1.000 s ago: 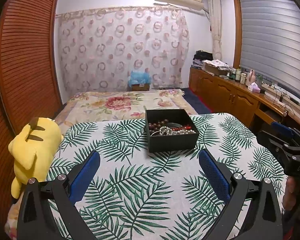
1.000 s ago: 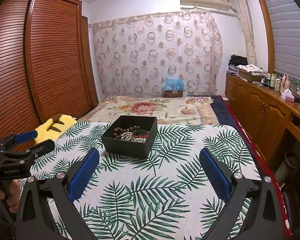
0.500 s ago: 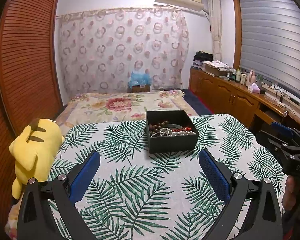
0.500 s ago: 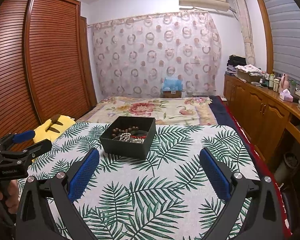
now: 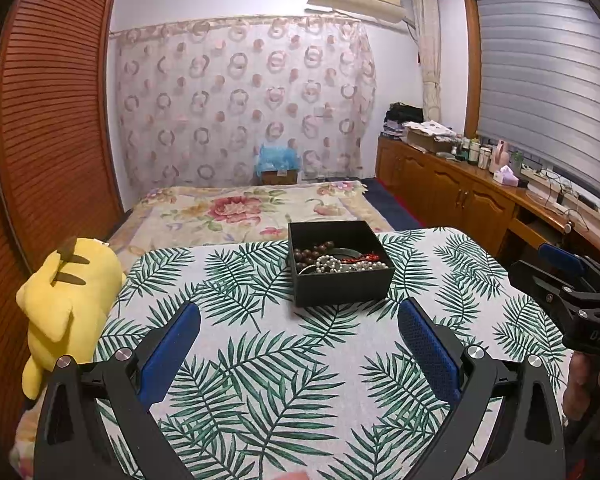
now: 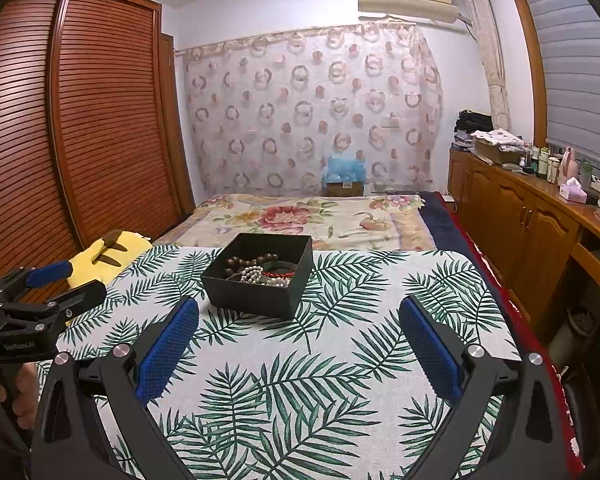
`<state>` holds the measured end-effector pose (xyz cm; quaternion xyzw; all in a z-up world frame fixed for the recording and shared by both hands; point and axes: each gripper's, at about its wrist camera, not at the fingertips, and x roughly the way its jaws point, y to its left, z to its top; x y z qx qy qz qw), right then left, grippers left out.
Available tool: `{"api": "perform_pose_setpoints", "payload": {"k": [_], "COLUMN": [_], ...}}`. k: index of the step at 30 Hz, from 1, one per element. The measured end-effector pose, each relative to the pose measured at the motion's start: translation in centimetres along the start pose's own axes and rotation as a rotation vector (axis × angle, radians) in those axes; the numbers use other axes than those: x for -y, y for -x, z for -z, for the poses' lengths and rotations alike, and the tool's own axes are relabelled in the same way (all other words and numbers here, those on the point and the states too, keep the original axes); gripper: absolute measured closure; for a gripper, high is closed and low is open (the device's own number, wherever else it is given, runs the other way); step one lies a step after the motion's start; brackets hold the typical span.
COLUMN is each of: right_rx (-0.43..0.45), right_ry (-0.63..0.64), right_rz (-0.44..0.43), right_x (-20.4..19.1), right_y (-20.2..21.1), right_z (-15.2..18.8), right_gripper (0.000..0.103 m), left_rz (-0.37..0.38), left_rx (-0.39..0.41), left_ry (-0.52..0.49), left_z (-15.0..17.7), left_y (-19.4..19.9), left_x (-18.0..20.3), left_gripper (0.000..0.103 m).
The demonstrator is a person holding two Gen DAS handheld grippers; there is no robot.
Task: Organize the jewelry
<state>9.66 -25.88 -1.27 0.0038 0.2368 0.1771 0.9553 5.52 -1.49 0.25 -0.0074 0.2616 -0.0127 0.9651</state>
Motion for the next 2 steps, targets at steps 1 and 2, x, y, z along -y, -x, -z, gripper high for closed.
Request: {"api": "perform_pose_setpoints", "payload": {"k": [1,2], "right_rx": [0.000,0.000], "right_ry": [-0.001,-0.001], "right_rz": [-0.001,0.000], "right_x": [0.05,0.02], "right_y": [-0.05,-0.03], "right_z": [0.06,0.04], "right_gripper": [0.002,0.002], "left_rz": [0.001,0.000], "left_rx": [0.001,0.000], "left_ry": [0.000,0.001], "left_z": [-0.18,-0.28], "left_y": [0.26,0.24], "left_x": [-0.15,-0.13], "left_gripper": [0.007,0.007]}}
